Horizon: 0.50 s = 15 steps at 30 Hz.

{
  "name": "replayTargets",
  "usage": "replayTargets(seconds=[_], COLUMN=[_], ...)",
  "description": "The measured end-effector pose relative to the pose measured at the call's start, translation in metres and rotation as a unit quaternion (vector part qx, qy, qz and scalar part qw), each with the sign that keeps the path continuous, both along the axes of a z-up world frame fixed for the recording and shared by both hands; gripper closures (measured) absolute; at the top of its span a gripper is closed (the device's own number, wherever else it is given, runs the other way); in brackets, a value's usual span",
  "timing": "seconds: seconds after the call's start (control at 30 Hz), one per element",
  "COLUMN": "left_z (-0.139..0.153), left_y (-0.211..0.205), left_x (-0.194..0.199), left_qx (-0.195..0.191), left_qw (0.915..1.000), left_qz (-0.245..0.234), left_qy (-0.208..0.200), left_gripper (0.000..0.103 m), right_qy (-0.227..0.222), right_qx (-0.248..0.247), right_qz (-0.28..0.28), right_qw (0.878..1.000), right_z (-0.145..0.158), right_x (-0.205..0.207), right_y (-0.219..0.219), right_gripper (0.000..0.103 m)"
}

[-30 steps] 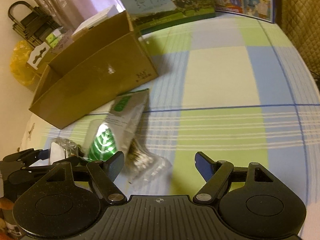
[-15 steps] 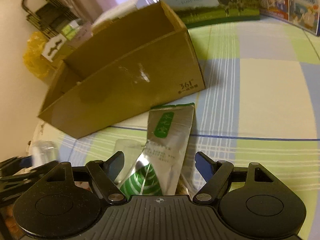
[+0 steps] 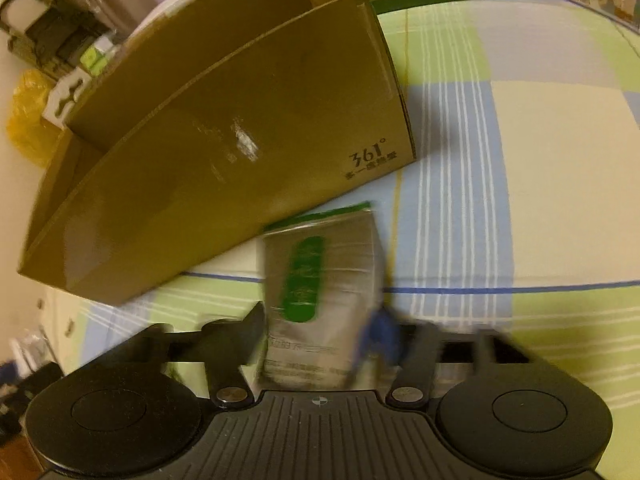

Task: Organize objects
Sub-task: 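Grasp the clear-wrapped white pack with the left tool while the right tool grasps the foil tea bag, then carry the white pack and foil tea bag over the cardboard box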

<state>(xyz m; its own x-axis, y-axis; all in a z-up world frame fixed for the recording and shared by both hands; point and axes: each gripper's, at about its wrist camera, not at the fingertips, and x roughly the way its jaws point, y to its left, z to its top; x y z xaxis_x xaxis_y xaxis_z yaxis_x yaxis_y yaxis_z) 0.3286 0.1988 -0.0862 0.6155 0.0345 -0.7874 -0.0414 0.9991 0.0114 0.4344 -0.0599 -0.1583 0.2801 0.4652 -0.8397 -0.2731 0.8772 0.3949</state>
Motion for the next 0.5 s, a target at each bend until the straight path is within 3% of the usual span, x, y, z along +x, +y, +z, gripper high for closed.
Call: replayTargets(seconds=[0.5], left_z=[0.007], left_y=[0.010], left_x=[0.000], left_qx=[-0.002], left_qw=[1.0000], left_qz=[0.007], left_qy=[-0.006], left_gripper=[0.045], right_qy=[-0.077], right_qx=[0.019], right_qz=[0.038], right_qw=[0.996], right_z=[0.051], right_x=[-0.042], right_y=[-0.037], right_gripper=[0.061])
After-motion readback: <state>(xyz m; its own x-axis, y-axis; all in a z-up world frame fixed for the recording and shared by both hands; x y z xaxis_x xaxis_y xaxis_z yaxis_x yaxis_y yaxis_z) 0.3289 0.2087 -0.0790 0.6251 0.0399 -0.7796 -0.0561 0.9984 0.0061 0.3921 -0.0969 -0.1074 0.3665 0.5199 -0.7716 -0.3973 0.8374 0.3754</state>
